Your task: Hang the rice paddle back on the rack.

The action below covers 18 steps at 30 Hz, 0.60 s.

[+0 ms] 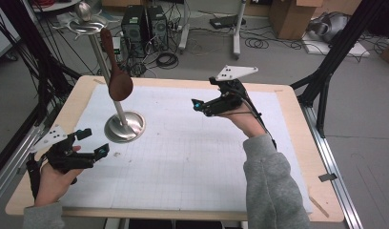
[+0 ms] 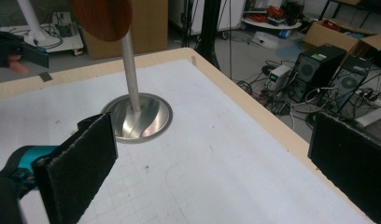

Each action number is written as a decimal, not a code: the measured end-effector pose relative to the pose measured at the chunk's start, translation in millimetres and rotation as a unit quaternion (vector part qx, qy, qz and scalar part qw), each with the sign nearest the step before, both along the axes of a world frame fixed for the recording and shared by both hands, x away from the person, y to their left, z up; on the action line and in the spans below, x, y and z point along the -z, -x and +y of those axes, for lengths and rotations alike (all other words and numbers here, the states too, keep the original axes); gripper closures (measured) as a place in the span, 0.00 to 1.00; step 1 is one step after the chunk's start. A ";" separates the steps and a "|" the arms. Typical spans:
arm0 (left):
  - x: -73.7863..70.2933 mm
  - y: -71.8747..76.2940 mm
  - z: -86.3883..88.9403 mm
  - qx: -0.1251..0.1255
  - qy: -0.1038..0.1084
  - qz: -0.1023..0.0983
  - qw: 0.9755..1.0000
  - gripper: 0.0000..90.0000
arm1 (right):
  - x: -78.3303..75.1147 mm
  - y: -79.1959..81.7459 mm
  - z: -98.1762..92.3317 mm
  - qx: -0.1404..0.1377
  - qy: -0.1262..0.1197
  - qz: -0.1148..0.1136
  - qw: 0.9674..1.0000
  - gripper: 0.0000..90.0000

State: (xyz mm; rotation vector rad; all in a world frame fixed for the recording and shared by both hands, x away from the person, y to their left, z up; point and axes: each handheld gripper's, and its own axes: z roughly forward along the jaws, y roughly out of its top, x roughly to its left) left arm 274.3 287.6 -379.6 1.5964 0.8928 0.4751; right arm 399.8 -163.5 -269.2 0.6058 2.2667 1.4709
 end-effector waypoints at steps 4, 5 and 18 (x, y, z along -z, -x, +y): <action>1.4 -2.6 -3.3 0.005 -0.004 0.002 1.000 0.02 | 8.1 0.9 -10.0 0.005 -0.001 0.007 1.000 0.00; 1.7 -3.5 -3.9 0.007 -0.005 0.002 1.000 0.02 | 10.0 0.8 -12.6 0.006 -0.004 0.007 1.000 0.00; -0.3 -8.5 -3.1 0.008 -0.001 -0.003 1.000 0.02 | 29.5 6.8 -36.9 0.005 -0.014 0.026 1.000 0.00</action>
